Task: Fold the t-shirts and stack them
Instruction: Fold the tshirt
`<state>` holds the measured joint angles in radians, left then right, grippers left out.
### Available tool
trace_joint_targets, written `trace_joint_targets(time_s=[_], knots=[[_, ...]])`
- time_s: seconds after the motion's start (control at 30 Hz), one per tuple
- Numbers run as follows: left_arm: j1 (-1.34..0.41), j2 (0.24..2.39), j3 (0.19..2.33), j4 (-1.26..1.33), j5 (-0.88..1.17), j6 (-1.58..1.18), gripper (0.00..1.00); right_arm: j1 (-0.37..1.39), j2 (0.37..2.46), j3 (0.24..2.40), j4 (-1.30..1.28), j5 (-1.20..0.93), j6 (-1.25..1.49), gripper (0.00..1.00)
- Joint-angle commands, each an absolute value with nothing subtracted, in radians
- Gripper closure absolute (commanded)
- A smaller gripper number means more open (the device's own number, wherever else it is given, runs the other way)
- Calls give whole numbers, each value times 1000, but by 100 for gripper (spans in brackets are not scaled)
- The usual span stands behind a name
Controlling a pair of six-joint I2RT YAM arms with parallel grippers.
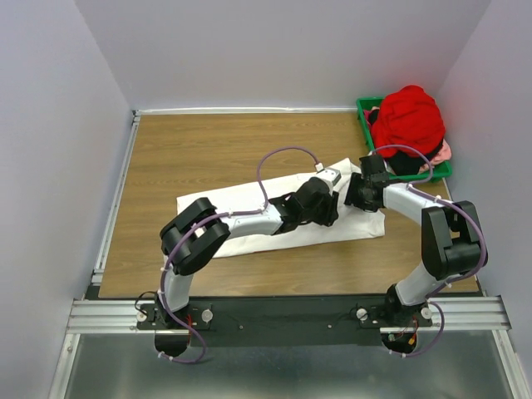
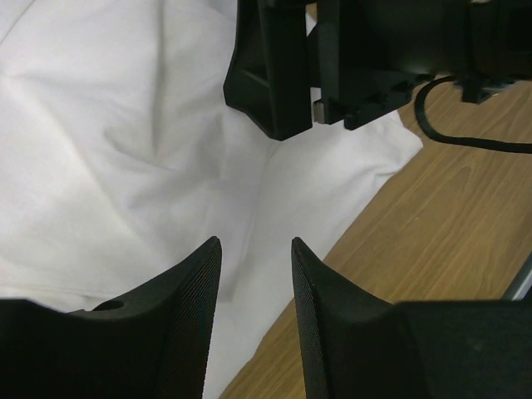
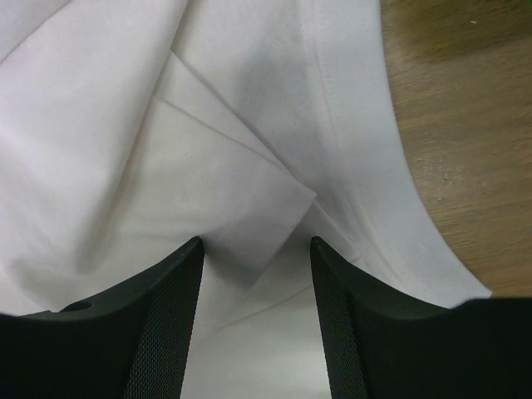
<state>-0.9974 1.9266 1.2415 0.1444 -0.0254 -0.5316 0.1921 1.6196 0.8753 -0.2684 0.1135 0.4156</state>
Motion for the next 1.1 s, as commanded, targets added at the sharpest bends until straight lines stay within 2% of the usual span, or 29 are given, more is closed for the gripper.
trace_joint_targets(time_s=[0.0,0.4,0.67,0.9,1.07], knots=[[-1019,1971,1288,60,-78,-541,53,176,1638,896,-278,77,399,39],[-1068,1994,1295,-43,-239,-577,46,167,1640,899,-278,40,399,39],[-1071,2029,1334,-71,-287,-566,48,166,1640,904,-278,18,402,40],[-1071,2049,1344,-80,-302,-565,54,164,1620,899,-279,-20,410,50],[-1072,2057,1348,-81,-301,-560,67,164,1609,891,-281,-25,408,70]])
